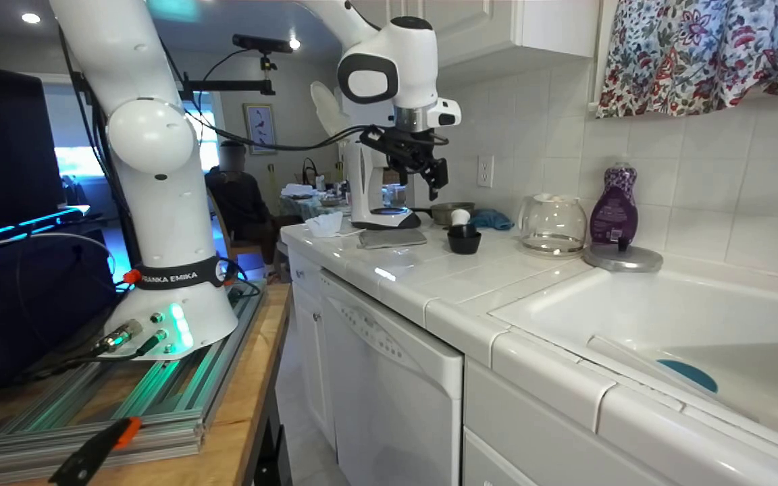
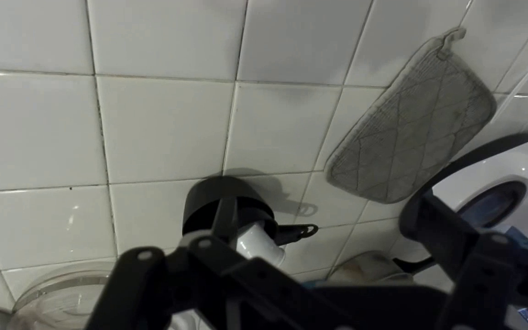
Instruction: Bring the pan closer to the sink, then place a lid on it
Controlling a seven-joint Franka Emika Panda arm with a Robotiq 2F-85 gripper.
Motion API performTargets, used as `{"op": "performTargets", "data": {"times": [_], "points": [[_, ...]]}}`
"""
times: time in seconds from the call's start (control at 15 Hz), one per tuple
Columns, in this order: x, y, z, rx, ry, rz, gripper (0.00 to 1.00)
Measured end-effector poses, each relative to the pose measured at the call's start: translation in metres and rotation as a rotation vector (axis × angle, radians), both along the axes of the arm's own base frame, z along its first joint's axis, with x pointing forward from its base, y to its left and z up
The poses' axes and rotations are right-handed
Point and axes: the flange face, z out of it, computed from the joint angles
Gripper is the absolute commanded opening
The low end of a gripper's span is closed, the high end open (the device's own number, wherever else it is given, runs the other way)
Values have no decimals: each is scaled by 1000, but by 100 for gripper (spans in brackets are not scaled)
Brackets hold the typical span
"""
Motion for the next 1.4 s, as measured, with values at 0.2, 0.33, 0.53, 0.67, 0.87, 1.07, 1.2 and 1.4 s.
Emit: {"op": "performTargets", "data": {"times": [0.2, 0.33, 0.53, 0.67, 0.87, 1.07, 1.2, 1.4], "points": [[1, -4, 0, -4, 0, -9, 100], [1, -6, 1, -3, -3, -15, 100], [1, -6, 2, -3, -4, -14, 100], [1, -5, 2, -7, -5, -13, 100], [6, 16, 0, 34, -41, -22, 100], [19, 60, -9, 80, -87, -3, 100], [33, 94, -18, 104, -112, 24, 100], [67, 142, -34, 133, -149, 59, 100]]}}
